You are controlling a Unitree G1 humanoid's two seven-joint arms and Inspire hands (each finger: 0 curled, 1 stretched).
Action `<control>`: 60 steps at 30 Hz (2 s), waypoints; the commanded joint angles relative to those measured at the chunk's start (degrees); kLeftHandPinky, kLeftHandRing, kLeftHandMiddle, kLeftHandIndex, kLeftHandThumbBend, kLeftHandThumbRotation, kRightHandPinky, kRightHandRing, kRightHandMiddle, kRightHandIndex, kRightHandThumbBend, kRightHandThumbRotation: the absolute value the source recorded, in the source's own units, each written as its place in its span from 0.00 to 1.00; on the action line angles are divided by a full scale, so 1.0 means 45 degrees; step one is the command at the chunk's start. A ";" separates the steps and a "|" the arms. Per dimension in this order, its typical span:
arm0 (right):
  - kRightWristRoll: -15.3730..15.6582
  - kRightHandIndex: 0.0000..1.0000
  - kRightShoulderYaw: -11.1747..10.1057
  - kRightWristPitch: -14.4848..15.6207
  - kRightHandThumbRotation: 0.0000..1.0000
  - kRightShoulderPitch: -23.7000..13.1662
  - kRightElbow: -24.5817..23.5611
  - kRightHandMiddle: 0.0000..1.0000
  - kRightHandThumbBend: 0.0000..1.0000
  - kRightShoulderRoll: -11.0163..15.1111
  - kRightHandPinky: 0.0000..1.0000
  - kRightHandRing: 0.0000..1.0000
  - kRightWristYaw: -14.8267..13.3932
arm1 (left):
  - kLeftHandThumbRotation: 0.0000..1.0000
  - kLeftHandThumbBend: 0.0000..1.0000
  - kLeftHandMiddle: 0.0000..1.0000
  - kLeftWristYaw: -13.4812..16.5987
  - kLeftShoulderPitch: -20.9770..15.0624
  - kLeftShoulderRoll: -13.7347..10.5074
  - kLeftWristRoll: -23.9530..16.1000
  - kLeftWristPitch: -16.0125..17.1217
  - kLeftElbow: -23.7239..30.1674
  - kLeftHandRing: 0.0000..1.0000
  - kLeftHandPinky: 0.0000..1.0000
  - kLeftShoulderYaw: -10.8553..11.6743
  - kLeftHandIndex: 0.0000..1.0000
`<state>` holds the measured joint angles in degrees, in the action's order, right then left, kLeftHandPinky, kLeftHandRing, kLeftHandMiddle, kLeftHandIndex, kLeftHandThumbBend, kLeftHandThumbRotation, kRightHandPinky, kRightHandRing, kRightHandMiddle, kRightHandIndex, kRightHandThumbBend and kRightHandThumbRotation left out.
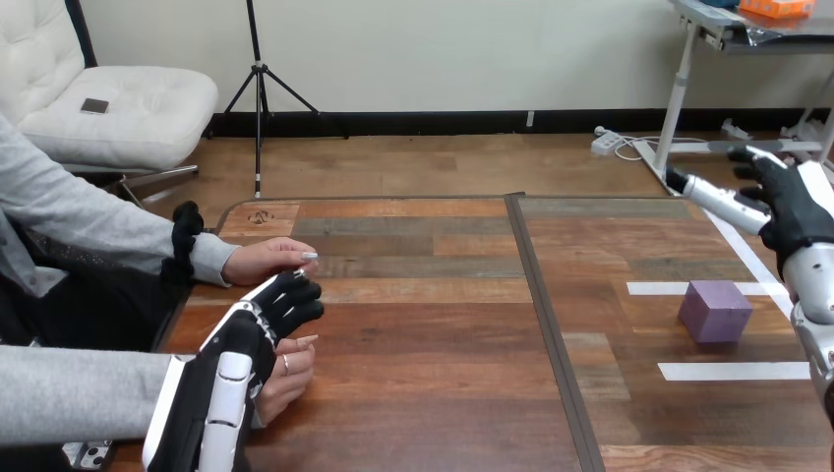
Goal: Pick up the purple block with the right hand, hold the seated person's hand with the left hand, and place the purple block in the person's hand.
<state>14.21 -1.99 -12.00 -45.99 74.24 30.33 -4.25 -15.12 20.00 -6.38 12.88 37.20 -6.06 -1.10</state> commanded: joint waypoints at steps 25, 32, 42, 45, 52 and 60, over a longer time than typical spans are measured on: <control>0.0292 0.93 0.0545 0.1055 0.48 0.0118 0.0308 0.97 0.89 -0.0152 0.84 0.96 0.0197 | 1.00 0.57 0.81 -0.0130 -0.0657 0.0177 0.0011 0.0065 0.0361 0.83 0.92 0.0146 0.78; 0.0366 0.92 0.0671 0.1236 0.47 0.0347 0.0319 0.97 0.88 -0.0402 0.84 0.96 0.0143 | 1.00 0.56 0.80 0.0007 -0.0556 0.0220 -0.0093 -0.0031 0.0568 0.83 0.94 0.0128 0.77; 0.0381 0.93 0.0717 0.1243 0.47 0.0652 0.0274 0.98 0.90 -0.0648 0.86 0.97 0.0310 | 1.00 0.56 0.80 -0.0118 -0.0652 0.0181 0.0001 0.0135 0.0386 0.84 0.94 0.0140 0.75; 0.0452 0.93 0.0805 0.1268 0.46 0.0735 0.0273 0.98 0.90 -0.0704 0.86 0.96 0.0251 | 1.00 0.56 0.80 -0.0133 -0.0671 0.0187 0.0014 0.0164 0.0352 0.84 0.95 0.0149 0.75; 0.0411 0.93 0.0863 0.1260 0.44 0.0914 0.0268 0.98 0.91 -0.0832 0.86 0.96 0.0266 | 1.00 0.58 0.80 -0.0100 -0.0605 0.0157 -0.0020 0.0022 0.0478 0.85 0.95 0.0149 0.74; 0.0616 0.92 0.1129 0.1440 0.43 0.1013 0.0346 0.96 0.95 -0.0905 0.84 0.94 0.0312 | 1.00 0.57 0.79 -0.0169 -0.0790 0.0217 -0.0011 0.0391 0.0153 0.85 0.94 0.0191 0.73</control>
<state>16.18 1.97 -5.90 -40.23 75.91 27.09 -3.10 -15.56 19.71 -6.23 12.82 37.00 -6.01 -1.00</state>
